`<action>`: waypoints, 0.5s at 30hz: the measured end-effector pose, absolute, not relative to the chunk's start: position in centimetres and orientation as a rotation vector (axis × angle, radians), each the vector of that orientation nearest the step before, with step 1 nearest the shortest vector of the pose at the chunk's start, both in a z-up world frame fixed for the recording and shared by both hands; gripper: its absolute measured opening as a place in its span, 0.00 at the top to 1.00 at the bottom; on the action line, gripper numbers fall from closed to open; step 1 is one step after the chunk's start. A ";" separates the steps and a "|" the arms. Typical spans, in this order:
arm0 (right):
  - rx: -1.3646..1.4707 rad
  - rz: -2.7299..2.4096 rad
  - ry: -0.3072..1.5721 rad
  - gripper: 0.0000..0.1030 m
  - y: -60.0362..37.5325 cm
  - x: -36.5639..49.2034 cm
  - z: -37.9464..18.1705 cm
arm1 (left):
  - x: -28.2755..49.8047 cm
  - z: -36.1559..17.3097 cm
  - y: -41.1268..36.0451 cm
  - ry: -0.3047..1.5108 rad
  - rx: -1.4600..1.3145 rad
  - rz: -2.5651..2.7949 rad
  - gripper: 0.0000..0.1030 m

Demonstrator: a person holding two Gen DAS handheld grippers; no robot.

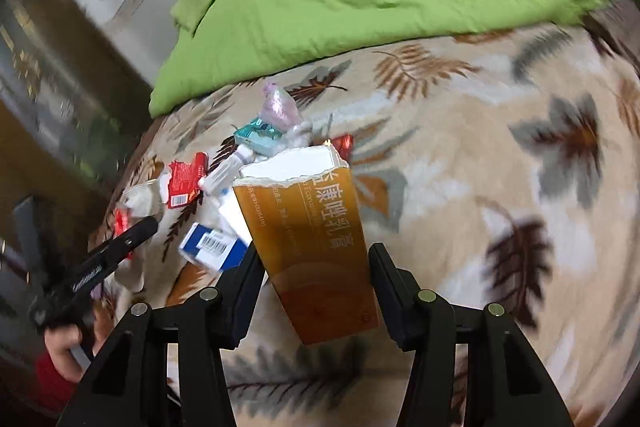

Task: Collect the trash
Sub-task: 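Grasp the red wet-wipe packet with the left tool while the right tool grasps the orange box, then lift both held items and carry them toward the red wastebasket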

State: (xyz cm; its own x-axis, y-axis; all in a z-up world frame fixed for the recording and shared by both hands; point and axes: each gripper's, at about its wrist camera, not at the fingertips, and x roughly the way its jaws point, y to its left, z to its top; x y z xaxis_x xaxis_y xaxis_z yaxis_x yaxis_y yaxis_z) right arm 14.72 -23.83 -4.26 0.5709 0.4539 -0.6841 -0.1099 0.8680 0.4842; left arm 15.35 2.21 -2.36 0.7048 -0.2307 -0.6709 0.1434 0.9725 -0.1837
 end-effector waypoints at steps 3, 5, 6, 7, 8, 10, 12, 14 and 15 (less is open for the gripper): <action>0.424 0.309 0.878 0.44 -22.8 12.0 -4.0 | 12.5 -1.3 0.7 0.707 -0.081 -0.203 0.64; 0.439 0.300 0.853 0.44 -22.6 10.5 -4.2 | 10.7 -1.1 -0.4 0.681 -0.045 -0.204 0.63; 0.433 0.292 0.844 0.44 -22.1 9.7 -4.2 | 9.7 -1.0 -1.0 0.668 -0.030 -0.202 0.63; 0.423 0.283 0.838 0.44 -22.1 9.0 -4.2 | 8.8 -1.0 -1.5 0.659 -0.019 -0.212 0.63; 0.414 0.274 0.830 0.44 -22.1 8.3 -4.2 | 8.2 -0.9 -1.8 0.653 -0.014 -0.218 0.63; 0.395 0.269 0.808 0.44 -22.0 7.3 -3.7 | 6.9 -0.9 -2.4 0.640 -0.010 -0.224 0.63; 0.355 0.249 0.789 0.44 -21.7 6.7 -3.7 | 6.2 -0.9 -2.8 0.644 -0.011 -0.234 0.63; 0.360 0.257 0.800 0.44 -21.6 6.8 -4.1 | 5.6 -1.1 -3.0 0.647 -0.011 -0.238 0.63; 0.360 0.247 0.802 0.44 -21.7 7.0 -4.2 | 5.3 -1.1 -3.1 0.650 -0.006 -0.240 0.63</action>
State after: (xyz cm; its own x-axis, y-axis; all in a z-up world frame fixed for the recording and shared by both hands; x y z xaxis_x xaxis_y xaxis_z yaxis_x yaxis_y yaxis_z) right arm 6.95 -21.75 -4.21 0.6719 0.3487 -0.6534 -0.0795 0.9111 0.4046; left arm 5.33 -3.15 -1.12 0.7693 -0.2233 -0.5986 0.2194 0.9723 -0.0807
